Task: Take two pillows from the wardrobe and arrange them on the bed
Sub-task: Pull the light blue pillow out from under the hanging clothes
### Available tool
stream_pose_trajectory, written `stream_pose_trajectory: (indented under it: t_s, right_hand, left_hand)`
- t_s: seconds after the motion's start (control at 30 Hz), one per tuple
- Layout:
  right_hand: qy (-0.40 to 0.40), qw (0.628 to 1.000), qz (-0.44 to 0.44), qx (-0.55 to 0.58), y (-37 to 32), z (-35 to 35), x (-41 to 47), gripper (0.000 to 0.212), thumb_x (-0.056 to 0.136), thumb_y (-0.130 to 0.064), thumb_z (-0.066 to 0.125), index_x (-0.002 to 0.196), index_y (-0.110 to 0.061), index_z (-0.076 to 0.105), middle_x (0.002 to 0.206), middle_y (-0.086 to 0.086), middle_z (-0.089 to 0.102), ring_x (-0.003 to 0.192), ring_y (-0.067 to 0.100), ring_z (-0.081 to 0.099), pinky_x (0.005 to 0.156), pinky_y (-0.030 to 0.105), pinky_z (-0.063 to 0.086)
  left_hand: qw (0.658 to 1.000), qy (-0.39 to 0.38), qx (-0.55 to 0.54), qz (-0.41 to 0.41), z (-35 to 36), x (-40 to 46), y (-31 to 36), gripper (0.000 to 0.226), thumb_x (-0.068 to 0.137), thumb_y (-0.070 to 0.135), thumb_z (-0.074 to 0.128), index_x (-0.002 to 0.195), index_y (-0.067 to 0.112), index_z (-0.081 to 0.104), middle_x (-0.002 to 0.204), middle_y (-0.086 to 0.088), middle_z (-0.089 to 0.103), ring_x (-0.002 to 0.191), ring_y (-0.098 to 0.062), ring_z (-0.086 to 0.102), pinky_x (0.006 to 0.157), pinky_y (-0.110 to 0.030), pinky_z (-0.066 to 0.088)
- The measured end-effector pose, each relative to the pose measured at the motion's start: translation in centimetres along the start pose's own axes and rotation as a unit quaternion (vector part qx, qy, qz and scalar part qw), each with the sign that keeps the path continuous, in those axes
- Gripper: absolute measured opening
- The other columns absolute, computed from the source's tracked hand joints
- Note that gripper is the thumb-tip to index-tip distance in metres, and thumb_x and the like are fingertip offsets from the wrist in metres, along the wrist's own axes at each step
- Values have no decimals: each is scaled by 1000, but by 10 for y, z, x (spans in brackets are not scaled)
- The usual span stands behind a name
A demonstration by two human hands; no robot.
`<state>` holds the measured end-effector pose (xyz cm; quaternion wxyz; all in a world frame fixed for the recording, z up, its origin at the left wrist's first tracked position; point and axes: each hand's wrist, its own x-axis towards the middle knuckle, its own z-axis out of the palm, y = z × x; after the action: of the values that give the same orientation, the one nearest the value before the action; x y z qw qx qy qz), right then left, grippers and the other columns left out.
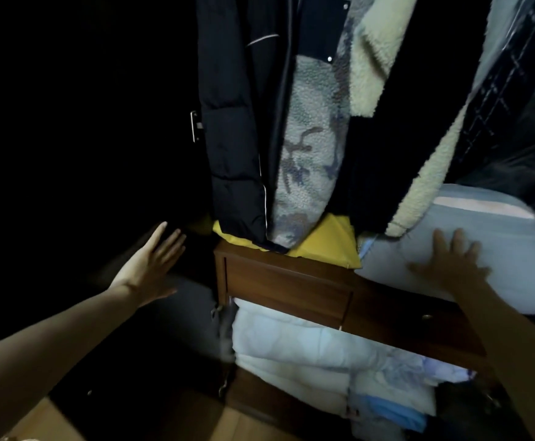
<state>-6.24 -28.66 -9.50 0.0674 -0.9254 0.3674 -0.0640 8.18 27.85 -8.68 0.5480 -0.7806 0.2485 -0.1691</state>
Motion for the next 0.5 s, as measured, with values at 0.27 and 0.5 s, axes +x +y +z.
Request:
stream_pose_trajectory:
  t_s: [0.27, 0.5]
  right_hand:
    - [-38, 998, 39, 38, -13, -13, -27, 102, 88, -65, 62, 159, -35, -5, 165, 0, -21, 149, 44, -7, 114, 67, 16]
    - [12, 999, -19, -43, -6, -17, -33, 91, 93, -65, 50, 159, -26, 1, 167, 9, -10, 149, 44, 4, 118, 59, 12]
  left_hand:
    - [999, 22, -22, 14, 34, 17, -4, 97, 93, 72, 10, 149, -1, -19, 159, -23, -23, 145, -41, -24, 101, -70, -31]
    - [992, -58, -109, 37, -43, 42, 16, 76, 97, 61, 26, 155, 12, 20, 162, -20, 14, 147, -43, 12, 107, -74, -4]
